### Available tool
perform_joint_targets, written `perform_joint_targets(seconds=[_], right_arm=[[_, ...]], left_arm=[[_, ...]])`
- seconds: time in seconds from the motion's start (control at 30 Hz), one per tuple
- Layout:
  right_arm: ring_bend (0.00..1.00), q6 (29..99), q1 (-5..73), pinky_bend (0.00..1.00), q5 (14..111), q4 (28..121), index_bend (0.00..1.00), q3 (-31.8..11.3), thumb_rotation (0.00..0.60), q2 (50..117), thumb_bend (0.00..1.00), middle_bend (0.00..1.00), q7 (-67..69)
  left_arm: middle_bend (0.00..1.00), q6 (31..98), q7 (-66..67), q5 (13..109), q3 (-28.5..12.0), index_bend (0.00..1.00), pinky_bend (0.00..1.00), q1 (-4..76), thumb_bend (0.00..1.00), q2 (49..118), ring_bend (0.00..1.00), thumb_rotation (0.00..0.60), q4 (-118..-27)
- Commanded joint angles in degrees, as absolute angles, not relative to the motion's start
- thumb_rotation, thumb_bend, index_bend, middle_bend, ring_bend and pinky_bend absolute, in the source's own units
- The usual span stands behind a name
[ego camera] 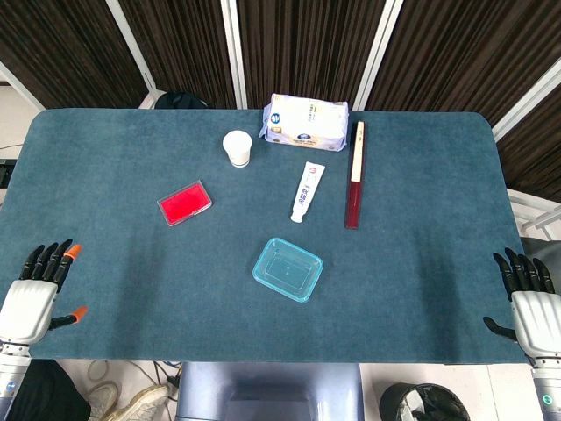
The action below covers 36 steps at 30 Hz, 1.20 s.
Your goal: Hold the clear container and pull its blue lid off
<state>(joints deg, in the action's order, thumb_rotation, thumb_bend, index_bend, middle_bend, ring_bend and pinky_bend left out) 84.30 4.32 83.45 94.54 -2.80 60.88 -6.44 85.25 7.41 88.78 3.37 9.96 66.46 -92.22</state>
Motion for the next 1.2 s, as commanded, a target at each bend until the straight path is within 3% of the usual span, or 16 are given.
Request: perform_joint_targets(seconds=[0.03,0.57,0.73,0.87,1.2], right_arm=[[0.00,84.3,4.3,0.00,83.5,94.6,0.00,-2.8,0.600,60.9,0.20,0.00,-6.4],[0.00,83.7,4.3,0.00,82.4,95.3,0.00,-3.4,0.600,60.7,0.20,0.00,-5.7],[0.00,83.0,4.6,0.00,82.4,95.2,0.00,-3.4,0.600,60.8,0.20,0.00,-6.2],[0.00,82.4,4.7,0.00,81.7,95.4,0.00,-3.6,0.600,61.0,0.20,0.00,-6.2],[0.00,81.7,4.8,0.00,80.3,96.1,0.00,-4.0,0.600,61.1,0.20,0.00,-5.9]], left_arm=[[0.00,84.9,7.4,88.9,3.4,0.00,0.00,9.9,0.00,66.4,0.00,0.600,-92.2],[0.00,80.3,7.9,89.5,2.7,0.00,0.00,12.2,0.00,66.5,0.00,0.600,-93.2],[0.00,73.0,7.4,88.4,0.0,0.00,0.00,17.6,0.00,67.2,0.00,0.600,-96.8],[0.00,62.6,3.9,84.6,-3.4,0.00,0.00,24.5,0.00,68.8,0.00,0.600,-99.2],[0.00,45.9,-0.7,78.5,-9.5,0.00,0.05,37.3,0.00,74.3,0.00,0.600,-95.3]])
